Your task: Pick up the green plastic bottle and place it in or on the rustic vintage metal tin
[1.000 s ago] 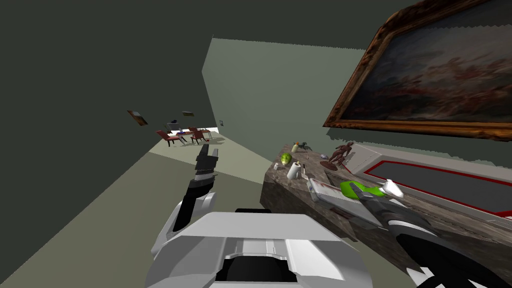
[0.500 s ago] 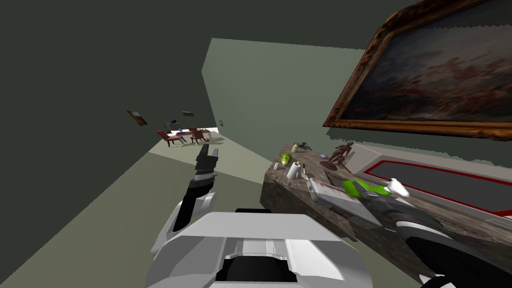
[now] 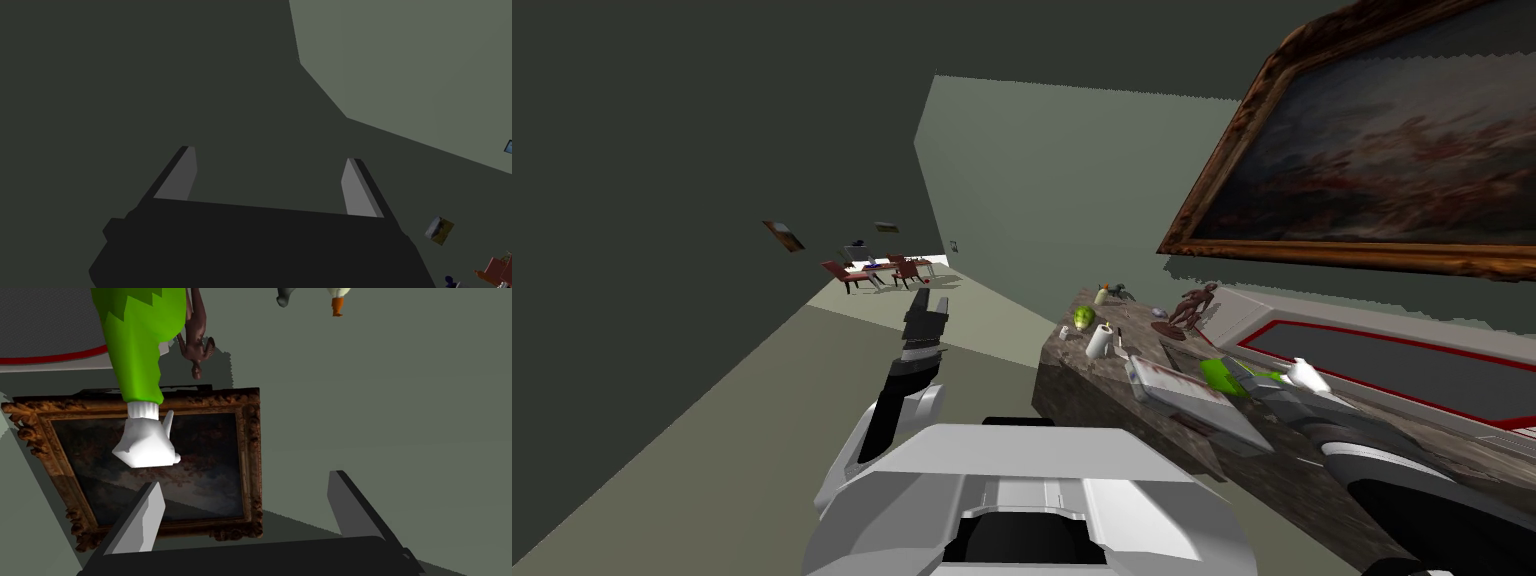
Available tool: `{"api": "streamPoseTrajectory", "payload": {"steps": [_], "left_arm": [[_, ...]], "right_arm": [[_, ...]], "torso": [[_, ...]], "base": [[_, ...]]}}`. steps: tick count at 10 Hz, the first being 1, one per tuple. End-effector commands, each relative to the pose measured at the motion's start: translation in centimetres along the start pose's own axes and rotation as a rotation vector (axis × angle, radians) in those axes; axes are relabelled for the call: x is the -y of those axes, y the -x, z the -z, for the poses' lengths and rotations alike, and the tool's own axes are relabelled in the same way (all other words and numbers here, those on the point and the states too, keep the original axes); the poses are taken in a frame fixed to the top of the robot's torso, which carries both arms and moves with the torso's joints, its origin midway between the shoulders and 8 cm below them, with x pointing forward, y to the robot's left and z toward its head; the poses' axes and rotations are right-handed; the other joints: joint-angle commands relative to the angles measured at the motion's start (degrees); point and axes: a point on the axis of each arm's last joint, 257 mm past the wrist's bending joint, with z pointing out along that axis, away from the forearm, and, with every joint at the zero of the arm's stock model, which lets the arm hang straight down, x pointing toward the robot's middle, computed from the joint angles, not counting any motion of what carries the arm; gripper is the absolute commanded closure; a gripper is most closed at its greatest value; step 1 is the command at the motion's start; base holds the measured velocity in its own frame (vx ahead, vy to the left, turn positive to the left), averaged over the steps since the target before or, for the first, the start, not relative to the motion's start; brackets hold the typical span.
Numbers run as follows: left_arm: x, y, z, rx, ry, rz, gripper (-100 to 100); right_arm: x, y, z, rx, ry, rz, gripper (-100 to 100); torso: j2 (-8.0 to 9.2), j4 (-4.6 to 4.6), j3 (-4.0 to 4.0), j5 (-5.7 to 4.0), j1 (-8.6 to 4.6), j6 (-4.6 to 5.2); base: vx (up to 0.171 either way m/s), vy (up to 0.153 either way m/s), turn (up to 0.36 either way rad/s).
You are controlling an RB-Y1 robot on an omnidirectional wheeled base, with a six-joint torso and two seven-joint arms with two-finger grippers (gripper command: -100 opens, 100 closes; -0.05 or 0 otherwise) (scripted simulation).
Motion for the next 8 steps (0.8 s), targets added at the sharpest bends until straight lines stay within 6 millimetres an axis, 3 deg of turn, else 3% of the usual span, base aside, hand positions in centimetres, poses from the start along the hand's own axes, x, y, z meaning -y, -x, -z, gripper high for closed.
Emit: {"api": "streamPoseTrajectory", "payload": {"steps": [1, 2, 3, 8], "left_arm": [[0.00, 0.00, 0.00, 0.000, 0.000, 0.000, 0], [0.00, 0.00, 0.00, 0.000, 0.000, 0.000, 0], [0.00, 0.00, 0.00, 0.000, 0.000, 0.000, 0], [0.00, 0.00, 0.00, 0.000, 0.000, 0.000, 0]], "right_arm": [[-0.47, 0.85, 0.56, -0.001, 0.005, -0.001, -100], [-0.24, 0.47, 0.35, -0.001, 0.002, 0.000, -100], [-0.26, 0.53, 0.40, -0.001, 0.002, -0.001, 0], [-0.26, 0.52, 0.39, -0.001, 0.002, 0.000, 0]], "torso": [[0.00, 0.00, 0.00, 0.00, 0.00, 0.00], [0.00, 0.00, 0.00, 0.00, 0.00, 0.01], [0.00, 0.00, 0.00, -0.01, -0.01, 0.00], [0.00, 0.00, 0.00, -0.01, -0.02, 0.00]], "base": [[0.000, 0.000, 0.000], [0.000, 0.000, 0.000], [0.000, 0.000, 0.000], [0.000, 0.000, 0.000]]}}
